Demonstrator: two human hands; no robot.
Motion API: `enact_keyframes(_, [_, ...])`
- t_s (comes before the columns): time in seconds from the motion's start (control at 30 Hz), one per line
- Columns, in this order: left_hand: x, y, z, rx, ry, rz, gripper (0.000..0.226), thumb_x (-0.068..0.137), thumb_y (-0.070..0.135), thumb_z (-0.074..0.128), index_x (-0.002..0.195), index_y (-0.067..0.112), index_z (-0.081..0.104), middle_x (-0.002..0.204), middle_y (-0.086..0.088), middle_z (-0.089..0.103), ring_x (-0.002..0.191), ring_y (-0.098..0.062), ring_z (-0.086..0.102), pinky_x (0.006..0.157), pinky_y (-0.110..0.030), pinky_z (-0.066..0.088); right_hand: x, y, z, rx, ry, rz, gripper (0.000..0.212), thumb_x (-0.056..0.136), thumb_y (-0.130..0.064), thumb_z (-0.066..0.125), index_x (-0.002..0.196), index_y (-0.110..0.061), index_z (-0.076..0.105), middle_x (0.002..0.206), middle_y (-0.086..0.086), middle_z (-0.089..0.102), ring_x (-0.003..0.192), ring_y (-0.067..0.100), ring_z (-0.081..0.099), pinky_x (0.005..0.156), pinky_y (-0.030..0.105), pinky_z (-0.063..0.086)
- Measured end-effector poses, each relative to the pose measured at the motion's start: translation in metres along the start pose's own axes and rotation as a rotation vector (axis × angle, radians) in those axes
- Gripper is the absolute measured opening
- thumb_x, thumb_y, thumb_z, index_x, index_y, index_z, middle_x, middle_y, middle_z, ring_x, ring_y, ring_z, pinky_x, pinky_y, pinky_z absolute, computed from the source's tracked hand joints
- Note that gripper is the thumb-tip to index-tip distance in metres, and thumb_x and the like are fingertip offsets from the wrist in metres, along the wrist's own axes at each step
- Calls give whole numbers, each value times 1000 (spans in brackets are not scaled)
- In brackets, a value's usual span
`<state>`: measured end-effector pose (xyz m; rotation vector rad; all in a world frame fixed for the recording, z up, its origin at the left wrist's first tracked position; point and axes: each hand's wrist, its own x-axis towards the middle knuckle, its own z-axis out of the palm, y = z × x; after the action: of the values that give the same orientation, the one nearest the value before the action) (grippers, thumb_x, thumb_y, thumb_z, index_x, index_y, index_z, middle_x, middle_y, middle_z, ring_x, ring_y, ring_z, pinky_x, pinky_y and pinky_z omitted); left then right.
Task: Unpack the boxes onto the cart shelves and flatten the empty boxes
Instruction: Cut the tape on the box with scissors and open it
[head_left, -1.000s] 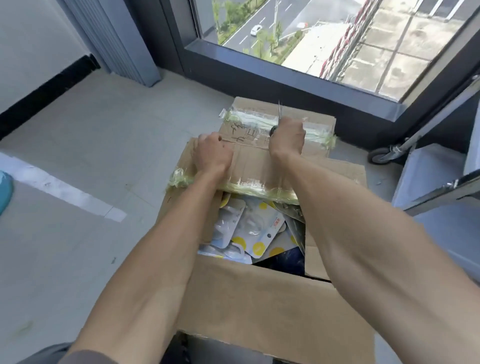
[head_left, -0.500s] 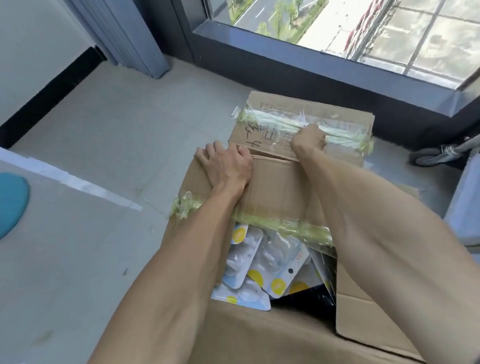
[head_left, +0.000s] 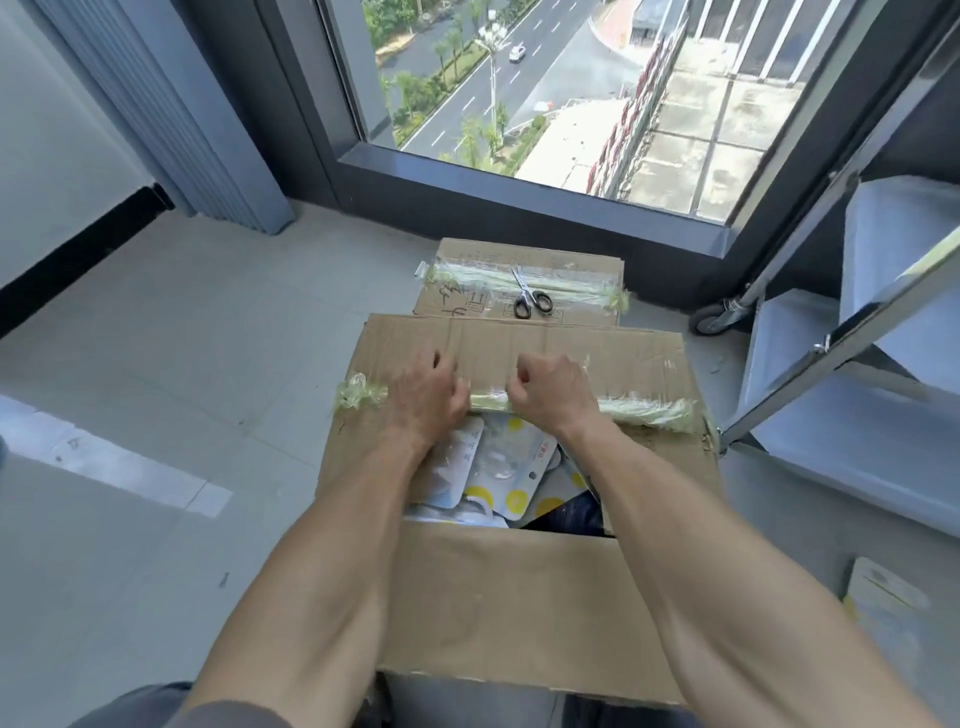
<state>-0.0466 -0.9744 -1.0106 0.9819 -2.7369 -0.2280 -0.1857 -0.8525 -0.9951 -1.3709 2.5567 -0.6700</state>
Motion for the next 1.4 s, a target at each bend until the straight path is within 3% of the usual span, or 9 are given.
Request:
enact_keyframes(0.13, [-43,21,-2,41,-185,83,23,92,28,50,79,12,59,84,-11,68,76,-32,63,60,-36,40,-37,-18,-1,-59,-105,-25,14,84,-14,53,74,-6,58,78,21,64,75,39,59,61,37,38])
enact_keyframes(0.3, [-51,21,-19,103,-50,48,19,88,19,52,100,10,64,101,-8,62,87,-30,63,64,-37,42,-60,-34,4,-161,-60,10,10,85,-10,50,91,-8,58,98,16,64,95,37,62,66,38,40])
enact_keyframes(0.37, [-46,15,-26,120,0,71,39,84,14,54,122,9,61,124,-12,59,104,-32,60,75,-39,48,-64,-31,4,-181,15,-36,40,84,-11,56,124,-5,54,126,16,56,121,33,52,88,40,47])
enact_keyframes(0.5, [-26,-1,-46,78,97,-60,71,80,12,59,149,12,42,155,-26,31,134,-40,41,99,-48,44,-37,-26,-17,-154,128,132,77,88,-16,59,155,-9,20,160,23,17,149,35,15,117,47,22])
enact_keyframes(0.7, [22,-24,-44,155,-138,-200,81,89,37,51,159,25,12,164,-19,7,149,-35,13,113,-47,25,16,1,-35,-298,27,290,81,86,-29,60,154,-20,18,163,18,2,150,37,4,116,50,17])
enact_keyframes(0.87, [62,-42,-16,78,-313,-328,87,88,60,52,157,23,15,162,-17,14,146,-37,16,115,-50,25,64,23,-20,-275,-79,364,80,90,-50,50,156,-23,14,164,16,-4,149,41,5,116,54,11])
enact_keyframes(1.07, [69,-36,13,134,-321,-393,113,64,68,68,153,20,15,161,-18,8,148,-43,7,114,-57,20,100,45,-4,-342,-316,492,73,75,-76,49,120,-20,61,132,13,56,129,36,43,105,53,27])
enact_keyframes(1.27, [72,-26,-5,60,-365,-427,88,76,48,59,151,16,25,158,-21,19,145,-45,16,114,-54,25,66,37,7,-238,-87,435,60,84,-30,62,137,-11,41,147,17,38,141,35,24,114,49,19])
enact_keyframes(1.4, [57,-17,-36,78,-159,-253,41,81,33,53,117,15,57,112,-12,56,105,-37,55,91,-42,44,17,35,3,-302,-29,174,47,86,-12,63,130,-10,47,148,20,34,143,36,25,113,41,27])
